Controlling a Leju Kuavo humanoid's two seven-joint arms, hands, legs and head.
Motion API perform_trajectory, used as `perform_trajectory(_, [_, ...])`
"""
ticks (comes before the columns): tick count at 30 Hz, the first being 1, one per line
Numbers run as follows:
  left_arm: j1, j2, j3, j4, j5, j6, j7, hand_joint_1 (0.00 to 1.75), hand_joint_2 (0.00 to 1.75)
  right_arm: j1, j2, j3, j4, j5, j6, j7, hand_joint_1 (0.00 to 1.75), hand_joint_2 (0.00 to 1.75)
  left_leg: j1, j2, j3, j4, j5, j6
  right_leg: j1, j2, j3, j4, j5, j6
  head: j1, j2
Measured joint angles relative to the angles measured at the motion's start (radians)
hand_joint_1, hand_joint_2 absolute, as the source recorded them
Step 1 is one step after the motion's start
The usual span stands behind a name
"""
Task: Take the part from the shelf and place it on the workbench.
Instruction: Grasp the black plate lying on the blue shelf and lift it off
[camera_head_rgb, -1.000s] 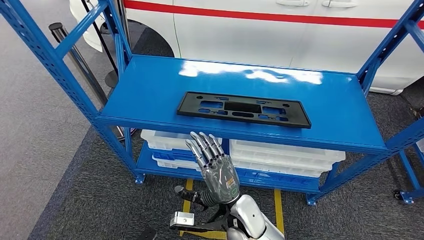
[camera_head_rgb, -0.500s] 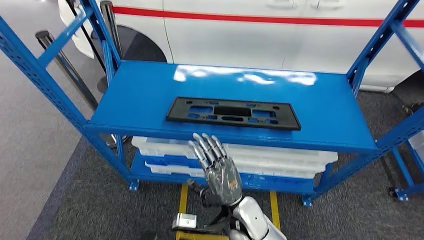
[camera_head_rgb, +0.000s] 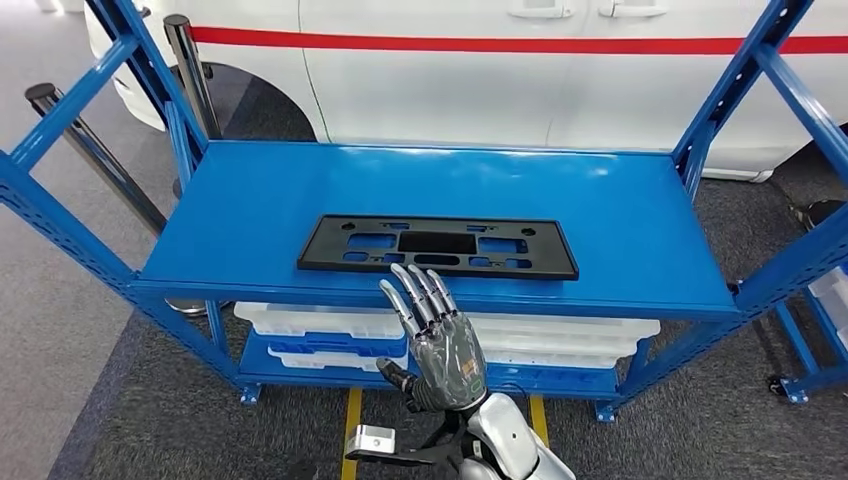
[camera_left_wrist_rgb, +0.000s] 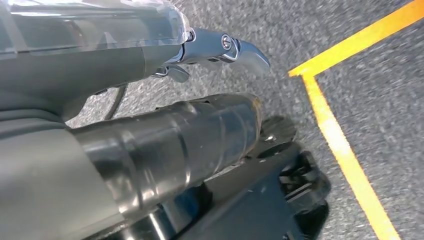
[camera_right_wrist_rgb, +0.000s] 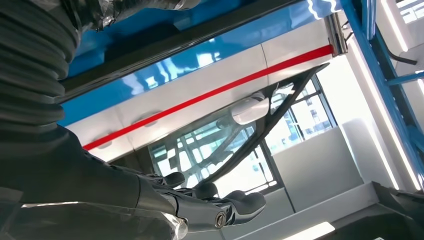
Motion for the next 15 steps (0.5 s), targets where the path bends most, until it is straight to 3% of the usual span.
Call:
perform_trajectory(3, [0.000, 0.000, -0.001, 0.000, -0.001, 0.000, 0.002, 0.00, 0.00, 0.002, -0.001, -0.001, -0.008, 0.014, -0.001, 0.002, 0.00, 1.75, 0.001, -0.001, 0.029, -0.036, -0.015, 0.008, -0.001, -0.002, 0.010, 0.005, 0.004, 0.017, 0.000, 0.000])
perform_trajectory(5, [0.002, -0.001, -0.001, 0.000, -0.001, -0.001, 0.003, 0.00, 0.00, 0.004, -0.002, -0.004, -0.017, 0.027, -0.002, 0.003, 0.00, 1.75, 0.007, -0.002, 0.055, -0.054, -0.020, 0.015, -0.002, -0.008, -0.011, 0.057, -0.007, 0.026, 0.002, 0.000])
perform_trajectory(8, [0.001, -0.001, -0.001, 0.000, 0.000, 0.000, 0.003, 0.00, 0.00, 0.011, -0.006, -0.010, -0.024, 0.035, -0.003, 0.003, 0.00, 1.75, 0.008, -0.002, 0.081, -0.061, -0.039, 0.022, -0.009, -0.012, -0.130, 0.225, -0.061, 0.041, 0.004, 0.000])
perform_trajectory(9, [0.002, -0.002, -0.001, 0.000, 0.000, 0.001, 0.003, 0.00, 0.00, 0.015, -0.008, -0.011, -0.024, 0.035, -0.003, 0.003, 0.00, 1.75, 0.008, -0.002, 0.090, -0.060, -0.047, 0.021, -0.012, -0.013, -0.165, 0.256, -0.066, 0.044, 0.004, 0.000])
perform_trajectory(10, [0.003, -0.002, -0.001, 0.000, -0.001, 0.002, 0.003, 0.00, 0.00, 0.018, -0.010, -0.012, -0.024, 0.035, -0.003, 0.003, 0.00, 1.75, 0.008, -0.002, 0.101, -0.060, -0.055, 0.020, -0.014, -0.014, -0.184, 0.257, -0.053, 0.046, 0.004, 0.000])
perform_trajectory(11, [0.004, -0.002, -0.001, 0.001, -0.001, 0.003, 0.004, 0.00, 0.00, 0.019, -0.012, -0.013, -0.024, 0.035, -0.003, 0.003, 0.00, 1.75, 0.008, -0.002, 0.114, -0.060, -0.065, 0.018, -0.015, -0.015, -0.185, 0.220, -0.018, 0.046, 0.004, 0.000])
perform_trajectory(13, [0.004, -0.004, -0.003, 0.001, -0.003, 0.004, 0.005, 0.00, 0.00, 0.018, -0.015, -0.014, -0.023, 0.034, -0.003, 0.004, 0.00, 1.75, 0.008, -0.002, 0.142, -0.061, -0.087, 0.011, -0.015, -0.020, -0.155, 0.095, 0.076, 0.040, 0.003, 0.000])
perform_trajectory(15, [0.000, -0.005, -0.005, 0.002, -0.004, 0.004, 0.007, 0.00, 0.00, 0.014, -0.016, -0.015, -0.021, 0.039, -0.003, 0.006, 0.00, 1.75, 0.008, -0.001, 0.154, -0.063, -0.104, 0.000, -0.007, -0.025, -0.136, 0.014, 0.120, 0.028, 0.003, 0.000])
